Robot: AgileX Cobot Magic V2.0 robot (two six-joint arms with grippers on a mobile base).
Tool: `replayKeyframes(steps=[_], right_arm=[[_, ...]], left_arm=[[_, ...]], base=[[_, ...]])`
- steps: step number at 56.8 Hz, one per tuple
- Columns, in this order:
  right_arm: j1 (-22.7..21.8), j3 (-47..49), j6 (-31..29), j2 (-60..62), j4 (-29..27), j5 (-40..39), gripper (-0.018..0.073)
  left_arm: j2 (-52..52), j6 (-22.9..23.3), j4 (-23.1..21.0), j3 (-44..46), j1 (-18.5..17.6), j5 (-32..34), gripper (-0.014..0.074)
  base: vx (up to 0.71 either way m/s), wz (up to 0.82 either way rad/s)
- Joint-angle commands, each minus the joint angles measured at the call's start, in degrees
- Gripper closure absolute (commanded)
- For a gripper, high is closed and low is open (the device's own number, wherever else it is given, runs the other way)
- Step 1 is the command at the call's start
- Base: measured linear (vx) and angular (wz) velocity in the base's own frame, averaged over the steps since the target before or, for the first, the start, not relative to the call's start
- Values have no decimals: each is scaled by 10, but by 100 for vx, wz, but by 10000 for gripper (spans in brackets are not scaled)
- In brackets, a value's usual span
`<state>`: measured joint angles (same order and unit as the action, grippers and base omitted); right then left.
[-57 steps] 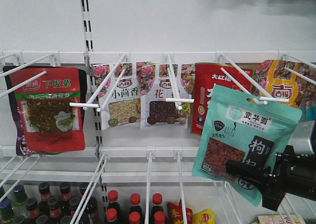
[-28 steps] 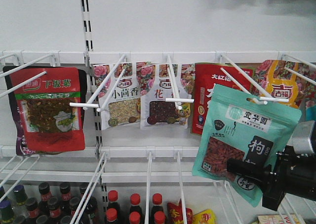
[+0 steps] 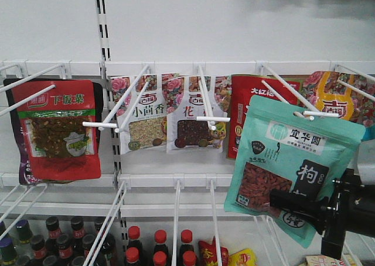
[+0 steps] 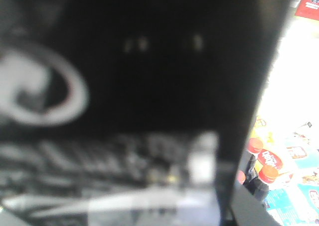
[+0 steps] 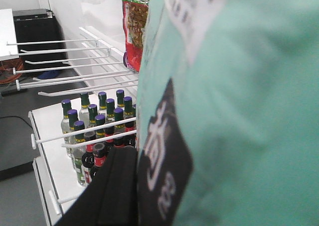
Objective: Pick snacks and fruit into basket
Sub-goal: 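Lift the goji bag with the right gripper and slide it off the hook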
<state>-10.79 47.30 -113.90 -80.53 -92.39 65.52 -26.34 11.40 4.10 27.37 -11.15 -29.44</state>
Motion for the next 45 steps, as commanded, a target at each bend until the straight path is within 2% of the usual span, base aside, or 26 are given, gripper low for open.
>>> replayKeyframes(steps=[1, 24, 28, 35, 45], right_arm=[[-2, 16, 24, 35, -30, 15, 567], [-2, 16, 145, 87, 53, 4, 566], [-2, 10, 173, 105, 50, -37, 566], [-2, -30, 177, 163, 36, -138, 566], [-2, -89, 211, 238, 37, -180, 566]], left_arm=[[-1, 0, 2, 19, 0, 54, 600], [-1, 0, 2, 19, 0, 54, 600], [-1, 0, 2, 19, 0, 54, 600], [-1, 0, 2, 19, 0, 54, 600], [-1, 0, 2, 19, 0, 54, 600]], base=[[0, 0], [0, 0], [0, 0], [0, 0], [0, 0]])
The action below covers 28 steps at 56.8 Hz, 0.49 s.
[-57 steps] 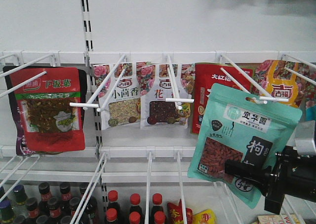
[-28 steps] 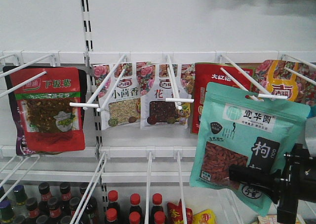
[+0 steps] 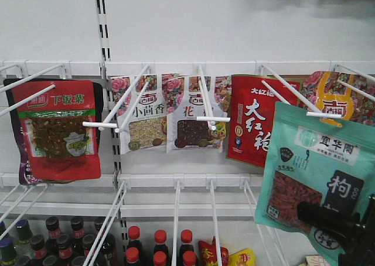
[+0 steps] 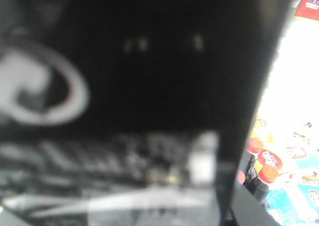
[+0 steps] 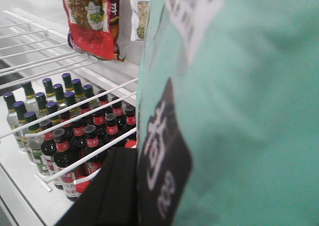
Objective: Pick snacks and fruit into basket
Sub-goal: 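Lift the goji bag with the right gripper and slide it off the hook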
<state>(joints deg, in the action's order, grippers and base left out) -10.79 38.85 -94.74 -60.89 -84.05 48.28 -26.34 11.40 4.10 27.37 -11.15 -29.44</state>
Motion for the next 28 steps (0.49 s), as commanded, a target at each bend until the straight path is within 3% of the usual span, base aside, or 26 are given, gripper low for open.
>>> replayKeyframes(steps=[1, 12, 28], right_arm=[[-2, -8, 25, 52, -47, -14, 566], [-2, -40, 96, 132, 1, -72, 566], [-2, -44, 276, 225, 167, -134, 566]], left_arm=[[-1, 0, 2, 19, 0, 54, 600], [-1, 0, 2, 19, 0, 55, 600], [-1, 0, 2, 19, 0, 71, 600]], base=[[0, 0], [0, 0], [0, 0]])
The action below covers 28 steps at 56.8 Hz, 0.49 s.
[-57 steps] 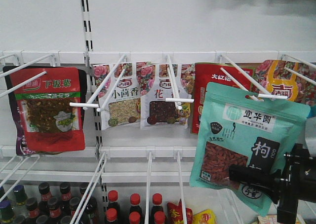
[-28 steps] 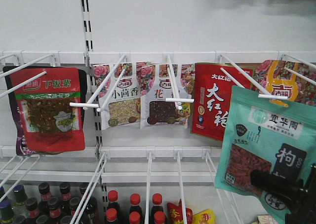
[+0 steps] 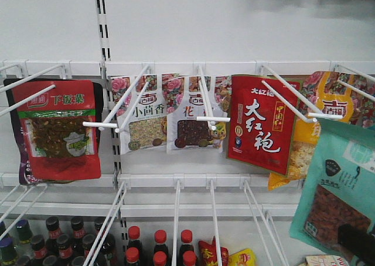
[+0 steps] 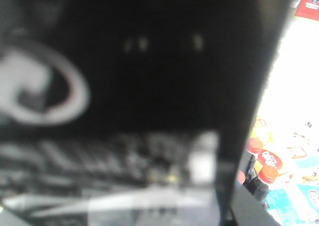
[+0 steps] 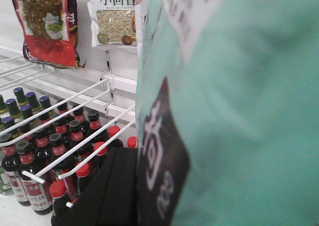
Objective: Pick snacks and fruit into basket
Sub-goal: 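Lift the goji bag with the right gripper and slide it off the hook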
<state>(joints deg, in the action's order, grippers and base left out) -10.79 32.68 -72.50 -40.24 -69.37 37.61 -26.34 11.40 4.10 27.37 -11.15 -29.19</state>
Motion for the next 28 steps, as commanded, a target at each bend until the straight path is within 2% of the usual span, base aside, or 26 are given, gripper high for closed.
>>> replayKeyframes(steps=[1, 8, 16, 28], right_arm=[[-2, 18, 62, 22, 31, -28, 566], [-2, 18, 124, 39, 106, -49, 566], [-2, 18, 186, 45, 143, -78, 566], [-2, 18, 196, 45, 165, -70, 566]], left_arm=[[-1, 0, 2, 19, 0, 71, 600], [-1, 0, 2, 19, 0, 104, 600], [-1, 0, 2, 19, 0, 130, 600], [-1, 0, 2, 19, 0, 133, 600]], base=[[0, 0], [0, 0], [0, 0], [0, 0]])
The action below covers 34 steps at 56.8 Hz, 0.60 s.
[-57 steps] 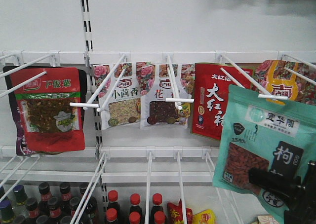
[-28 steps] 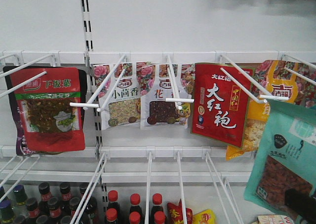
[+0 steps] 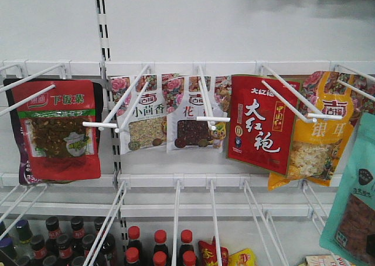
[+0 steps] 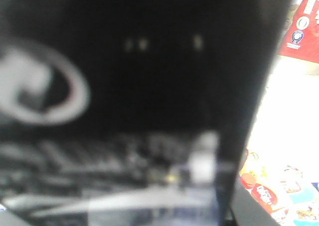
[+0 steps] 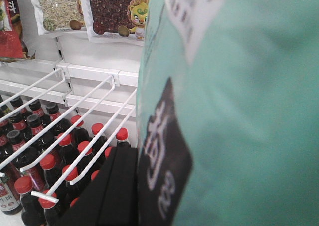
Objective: Pick snacks and fruit into basket
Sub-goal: 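Lift the goji bag with the right gripper and slide it off the hook, then pull the held goji bag back away from the shelf with the right gripper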
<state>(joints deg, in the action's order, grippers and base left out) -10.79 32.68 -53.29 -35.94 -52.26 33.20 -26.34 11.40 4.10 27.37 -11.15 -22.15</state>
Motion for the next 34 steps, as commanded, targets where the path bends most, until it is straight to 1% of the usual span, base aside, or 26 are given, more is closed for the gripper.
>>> replayKeyframes(steps=[1, 9, 14, 19, 24, 34], right_arm=[[-2, 18, 5, 2, 0, -25, 566], [-2, 18, 45, 10, 35, -22, 564], [-2, 18, 81, 27, 71, -31, 564], [-2, 18, 101, 37, 102, -51, 564], [-2, 18, 112, 37, 104, -69, 564], [-2, 18, 113, 27, 98, -72, 564]], left_arm=[[-1, 0, 2, 19, 0, 63, 600], [-1, 0, 2, 19, 0, 63, 600], [-1, 0, 2, 19, 0, 63, 600], [-1, 0, 2, 19, 0, 63, 600], [-1, 0, 2, 19, 0, 63, 600], [-1, 0, 2, 19, 0, 63, 600]], base=[[0, 0], [0, 0], [0, 0], [0, 0], [0, 0], [0, 0]])
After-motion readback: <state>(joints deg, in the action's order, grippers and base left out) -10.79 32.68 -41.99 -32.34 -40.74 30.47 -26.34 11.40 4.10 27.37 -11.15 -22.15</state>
